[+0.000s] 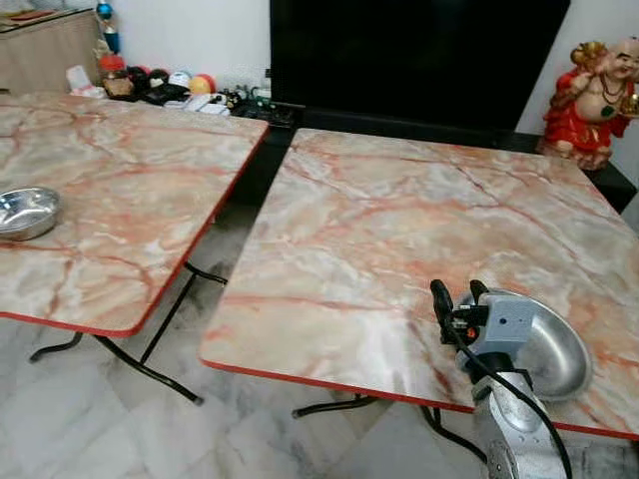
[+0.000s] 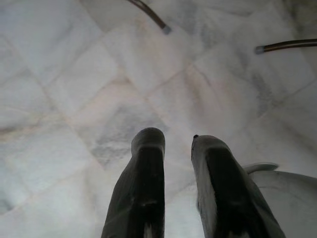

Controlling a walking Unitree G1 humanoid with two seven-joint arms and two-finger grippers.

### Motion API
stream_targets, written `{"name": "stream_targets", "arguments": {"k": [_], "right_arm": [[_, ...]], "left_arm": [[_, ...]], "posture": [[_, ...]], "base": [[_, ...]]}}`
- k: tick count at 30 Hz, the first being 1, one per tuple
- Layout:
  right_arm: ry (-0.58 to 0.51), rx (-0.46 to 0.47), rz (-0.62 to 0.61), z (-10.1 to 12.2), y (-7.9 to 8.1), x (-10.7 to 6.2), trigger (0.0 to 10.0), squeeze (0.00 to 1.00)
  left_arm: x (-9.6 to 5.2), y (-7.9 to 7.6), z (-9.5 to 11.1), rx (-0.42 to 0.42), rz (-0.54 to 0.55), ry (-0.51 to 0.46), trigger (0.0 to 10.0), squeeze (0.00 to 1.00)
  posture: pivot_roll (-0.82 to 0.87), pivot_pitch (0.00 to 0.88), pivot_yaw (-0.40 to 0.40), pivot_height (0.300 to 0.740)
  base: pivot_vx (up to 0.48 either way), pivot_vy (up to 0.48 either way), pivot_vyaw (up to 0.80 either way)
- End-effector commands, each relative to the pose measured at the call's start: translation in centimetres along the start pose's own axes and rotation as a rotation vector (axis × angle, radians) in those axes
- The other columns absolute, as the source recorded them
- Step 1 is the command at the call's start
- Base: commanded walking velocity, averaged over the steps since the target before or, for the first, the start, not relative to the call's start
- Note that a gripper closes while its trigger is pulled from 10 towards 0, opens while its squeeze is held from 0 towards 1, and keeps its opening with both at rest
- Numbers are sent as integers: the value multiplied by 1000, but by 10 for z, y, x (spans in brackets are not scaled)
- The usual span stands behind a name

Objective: Setting the table

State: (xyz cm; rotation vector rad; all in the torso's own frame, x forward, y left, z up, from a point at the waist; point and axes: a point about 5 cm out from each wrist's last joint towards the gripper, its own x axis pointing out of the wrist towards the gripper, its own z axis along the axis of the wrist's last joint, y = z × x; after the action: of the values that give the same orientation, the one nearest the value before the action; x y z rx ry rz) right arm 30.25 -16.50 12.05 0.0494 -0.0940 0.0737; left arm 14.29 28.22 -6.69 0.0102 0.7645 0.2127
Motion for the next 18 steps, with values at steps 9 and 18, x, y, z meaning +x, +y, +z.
{"name": "stream_targets", "arguments": {"k": [9, 18], "right_arm": [[-9, 3, -15, 0, -3, 2, 10000, 0], [-13, 6, -15, 0, 0, 4, 10000, 0]], "left_arm": [[-2, -1, -6, -18, 10, 17, 10000, 0], [-2, 0, -6, -21, 11, 15, 10000, 0]], "posture": [[94, 64, -56, 740], [96, 68, -54, 740]], "base": [[0, 480, 0], [0, 480, 0]]}}
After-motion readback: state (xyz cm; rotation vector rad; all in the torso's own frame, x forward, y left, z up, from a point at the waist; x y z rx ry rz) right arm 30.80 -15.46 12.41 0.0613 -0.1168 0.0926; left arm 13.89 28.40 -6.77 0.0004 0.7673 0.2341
